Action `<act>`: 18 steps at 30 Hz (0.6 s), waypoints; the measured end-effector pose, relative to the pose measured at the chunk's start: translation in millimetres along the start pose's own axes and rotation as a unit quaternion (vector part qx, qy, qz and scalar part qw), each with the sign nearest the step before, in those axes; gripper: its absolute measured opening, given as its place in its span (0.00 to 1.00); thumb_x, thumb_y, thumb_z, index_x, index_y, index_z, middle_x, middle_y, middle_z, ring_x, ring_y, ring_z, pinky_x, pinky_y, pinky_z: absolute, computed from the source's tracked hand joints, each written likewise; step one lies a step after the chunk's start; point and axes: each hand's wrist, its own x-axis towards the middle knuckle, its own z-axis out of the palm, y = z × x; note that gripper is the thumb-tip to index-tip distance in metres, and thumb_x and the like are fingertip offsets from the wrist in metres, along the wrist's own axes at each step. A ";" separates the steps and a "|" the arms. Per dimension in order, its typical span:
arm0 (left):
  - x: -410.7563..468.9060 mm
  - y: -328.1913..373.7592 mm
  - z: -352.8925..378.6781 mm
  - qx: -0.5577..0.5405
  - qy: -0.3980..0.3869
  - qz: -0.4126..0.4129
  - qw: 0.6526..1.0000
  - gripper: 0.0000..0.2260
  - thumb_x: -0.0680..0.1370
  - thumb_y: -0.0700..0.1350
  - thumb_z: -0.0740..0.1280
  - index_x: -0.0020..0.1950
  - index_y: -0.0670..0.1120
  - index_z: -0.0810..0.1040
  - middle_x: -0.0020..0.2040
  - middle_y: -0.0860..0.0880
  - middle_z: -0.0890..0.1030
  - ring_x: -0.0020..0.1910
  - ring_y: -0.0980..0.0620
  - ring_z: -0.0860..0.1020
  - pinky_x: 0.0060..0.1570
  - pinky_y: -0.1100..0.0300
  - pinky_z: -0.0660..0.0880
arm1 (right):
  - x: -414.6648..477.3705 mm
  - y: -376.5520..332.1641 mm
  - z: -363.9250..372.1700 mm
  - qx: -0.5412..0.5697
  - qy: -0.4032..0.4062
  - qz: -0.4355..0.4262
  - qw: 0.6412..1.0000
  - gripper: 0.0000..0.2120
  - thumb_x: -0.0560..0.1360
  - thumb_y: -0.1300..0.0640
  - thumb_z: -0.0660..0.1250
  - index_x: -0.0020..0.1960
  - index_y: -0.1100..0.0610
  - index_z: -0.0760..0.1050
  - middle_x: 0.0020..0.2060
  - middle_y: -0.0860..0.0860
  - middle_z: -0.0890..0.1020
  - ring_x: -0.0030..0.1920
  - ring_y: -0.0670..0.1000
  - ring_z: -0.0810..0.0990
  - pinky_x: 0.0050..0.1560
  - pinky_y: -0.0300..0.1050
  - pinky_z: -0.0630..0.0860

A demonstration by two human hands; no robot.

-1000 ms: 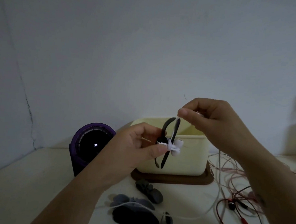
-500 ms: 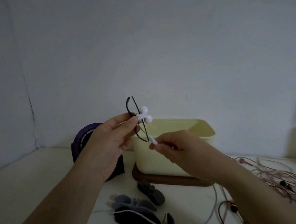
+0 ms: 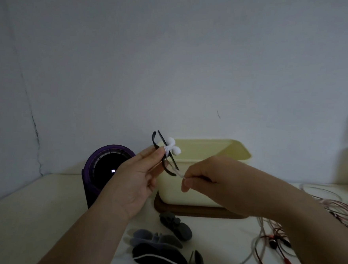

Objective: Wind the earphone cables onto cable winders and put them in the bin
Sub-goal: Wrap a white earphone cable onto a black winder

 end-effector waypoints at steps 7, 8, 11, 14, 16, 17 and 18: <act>-4.3 -6.5 5.5 0.193 -0.079 0.078 0.975 0.18 0.62 0.52 0.78 0.49 0.49 0.81 0.42 0.54 0.84 0.40 0.60 0.79 0.40 0.64 0.69 | -7.0 0.7 -25.8 0.019 0.148 -0.004 0.989 0.12 0.76 0.46 0.61 0.42 0.48 0.80 0.24 0.39 0.73 0.23 0.42 0.68 0.28 0.32 0.66; -4.7 -6.7 4.8 0.201 -0.096 0.081 0.971 0.19 0.61 0.53 0.77 0.49 0.50 0.81 0.43 0.54 0.84 0.41 0.60 0.79 0.42 0.63 0.69 | -8.1 3.6 -29.9 0.030 0.178 -0.008 0.984 0.11 0.74 0.45 0.62 0.40 0.48 0.80 0.23 0.40 0.73 0.23 0.42 0.68 0.27 0.32 0.66; -6.8 -6.7 5.9 0.232 -0.144 0.095 0.957 0.19 0.63 0.52 0.72 0.51 0.48 0.81 0.46 0.52 0.84 0.44 0.59 0.80 0.46 0.66 0.75 | -9.1 12.0 -36.6 0.064 0.250 -0.016 0.966 0.09 0.70 0.45 0.67 0.36 0.49 0.78 0.23 0.40 0.74 0.24 0.40 0.69 0.27 0.30 0.66; -10.2 -5.3 9.4 0.244 -0.180 0.111 0.946 0.18 0.65 0.50 0.71 0.53 0.47 0.80 0.48 0.52 0.85 0.47 0.57 0.81 0.51 0.68 0.76 | -6.7 17.7 -35.1 0.118 0.294 -0.025 0.948 0.11 0.69 0.45 0.69 0.35 0.53 0.78 0.21 0.43 0.71 0.23 0.42 0.66 0.25 0.30 0.63; -12.2 -3.5 11.1 0.259 -0.188 0.121 0.940 0.17 0.65 0.49 0.71 0.53 0.47 0.80 0.48 0.52 0.85 0.48 0.57 0.82 0.53 0.66 0.76 | -4.1 20.1 -32.6 0.157 0.305 -0.027 0.939 0.13 0.68 0.45 0.69 0.35 0.55 0.78 0.21 0.43 0.68 0.23 0.42 0.64 0.25 0.30 0.61; -12.9 -2.9 11.6 0.261 -0.190 0.126 0.938 0.17 0.65 0.49 0.71 0.52 0.47 0.80 0.47 0.53 0.85 0.47 0.58 0.82 0.51 0.67 0.76 | -2.9 21.3 -30.7 0.180 0.301 -0.028 0.936 0.15 0.67 0.44 0.69 0.36 0.56 0.78 0.21 0.43 0.67 0.23 0.42 0.63 0.26 0.30 0.60; -13.6 -1.9 11.7 0.260 -0.191 0.131 0.937 0.16 0.65 0.49 0.71 0.52 0.47 0.80 0.46 0.53 0.85 0.46 0.59 0.82 0.50 0.67 0.76 | -1.4 22.5 -28.3 0.210 0.295 -0.027 0.932 0.16 0.65 0.42 0.68 0.36 0.56 0.79 0.22 0.43 0.67 0.24 0.42 0.62 0.27 0.32 0.61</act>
